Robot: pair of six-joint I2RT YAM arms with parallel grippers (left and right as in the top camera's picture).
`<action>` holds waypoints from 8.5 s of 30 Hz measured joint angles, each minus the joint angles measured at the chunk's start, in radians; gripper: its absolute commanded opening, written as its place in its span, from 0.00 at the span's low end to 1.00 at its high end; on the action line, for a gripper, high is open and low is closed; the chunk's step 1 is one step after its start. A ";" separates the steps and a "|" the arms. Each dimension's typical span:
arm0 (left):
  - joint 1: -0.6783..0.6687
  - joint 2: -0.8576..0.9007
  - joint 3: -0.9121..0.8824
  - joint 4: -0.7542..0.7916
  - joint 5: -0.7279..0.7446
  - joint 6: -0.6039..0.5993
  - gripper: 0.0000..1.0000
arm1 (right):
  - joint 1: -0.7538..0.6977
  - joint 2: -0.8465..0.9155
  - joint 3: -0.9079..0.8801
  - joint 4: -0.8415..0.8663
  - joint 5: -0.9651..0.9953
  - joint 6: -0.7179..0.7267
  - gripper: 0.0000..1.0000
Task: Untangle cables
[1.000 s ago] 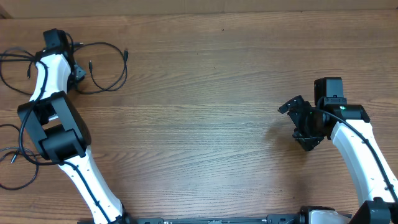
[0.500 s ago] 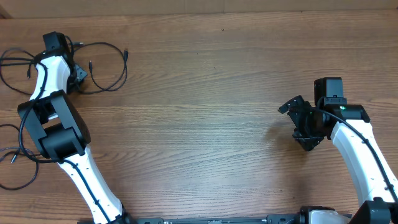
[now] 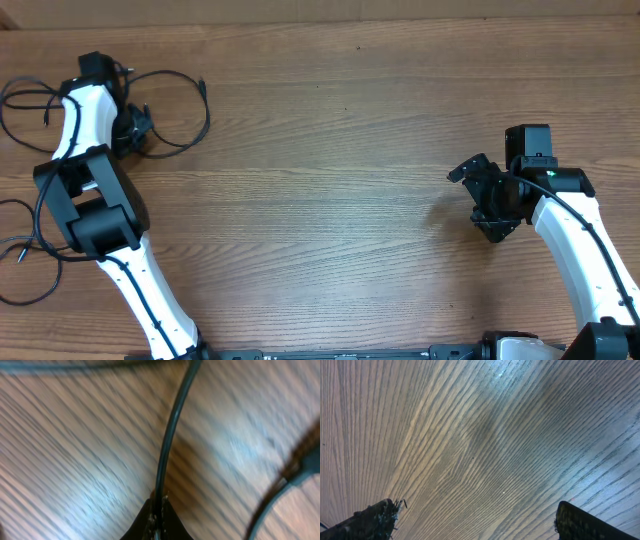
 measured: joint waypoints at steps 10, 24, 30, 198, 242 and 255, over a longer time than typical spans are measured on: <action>-0.034 -0.005 0.005 -0.095 0.060 -0.011 0.05 | 0.000 0.000 0.000 0.000 0.000 0.000 1.00; -0.039 -0.281 -0.026 -0.216 0.129 -0.037 0.99 | 0.000 0.000 0.000 -0.001 0.000 0.000 1.00; -0.040 -0.549 -0.026 -0.327 0.141 -0.048 1.00 | 0.000 0.000 0.000 0.000 0.000 0.000 1.00; -0.338 -2.360 -1.906 0.924 0.242 0.421 1.00 | 0.000 0.000 0.000 0.000 0.000 0.000 1.00; -0.338 -2.360 -1.906 0.924 0.242 0.439 1.00 | 0.000 0.000 0.000 0.000 0.000 0.000 1.00; -0.338 -2.360 -1.906 0.924 0.242 0.439 0.99 | 0.000 0.000 0.000 0.000 0.000 0.000 1.00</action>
